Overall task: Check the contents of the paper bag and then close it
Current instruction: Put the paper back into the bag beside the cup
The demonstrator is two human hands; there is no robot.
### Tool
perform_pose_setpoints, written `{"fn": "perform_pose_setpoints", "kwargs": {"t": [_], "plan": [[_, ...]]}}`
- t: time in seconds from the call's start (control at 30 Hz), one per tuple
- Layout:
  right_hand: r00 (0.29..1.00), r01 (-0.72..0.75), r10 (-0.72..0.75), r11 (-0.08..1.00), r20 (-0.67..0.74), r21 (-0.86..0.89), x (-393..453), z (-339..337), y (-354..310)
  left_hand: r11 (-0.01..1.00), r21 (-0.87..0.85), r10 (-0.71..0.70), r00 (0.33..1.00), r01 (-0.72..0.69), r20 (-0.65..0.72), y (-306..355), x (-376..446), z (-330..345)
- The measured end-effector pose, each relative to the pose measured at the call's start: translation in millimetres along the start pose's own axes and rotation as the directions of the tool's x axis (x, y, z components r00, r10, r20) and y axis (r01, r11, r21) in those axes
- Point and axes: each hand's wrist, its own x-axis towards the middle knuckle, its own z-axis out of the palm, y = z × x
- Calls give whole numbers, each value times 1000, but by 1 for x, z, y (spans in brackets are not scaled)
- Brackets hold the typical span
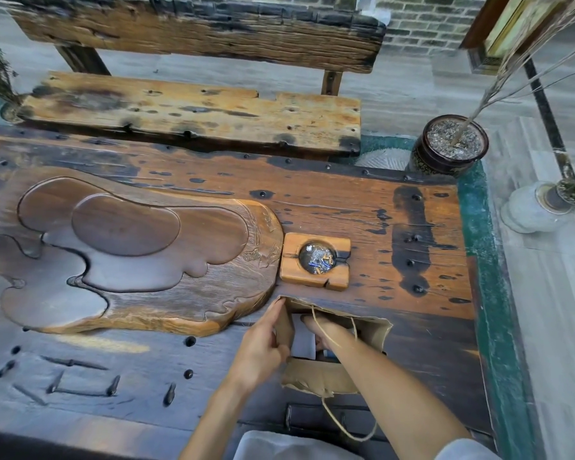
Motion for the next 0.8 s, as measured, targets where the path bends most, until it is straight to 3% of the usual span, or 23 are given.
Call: {"fn": "perform_pose_setpoints", "kwargs": {"t": [0.3, 0.4, 0.6, 0.8], "plan": [[986, -67, 55, 995, 160, 71, -37, -14, -14, 1000, -11, 0, 1000, 0, -3, 7, -10, 2], [992, -66, 55, 994, 116, 88, -44, -20, -13, 1000, -4, 8, 1000, -8, -7, 8, -10, 3], [997, -49, 57, 984, 43, -171, -51, -33, -1, 999, -34, -4, 1000, 4, -20, 8, -9, 4], [995, -75, 40, 907, -93, -415, -59, -59, 1, 999, -38, -1, 1000, 1, -24, 9, -9, 7]]}}
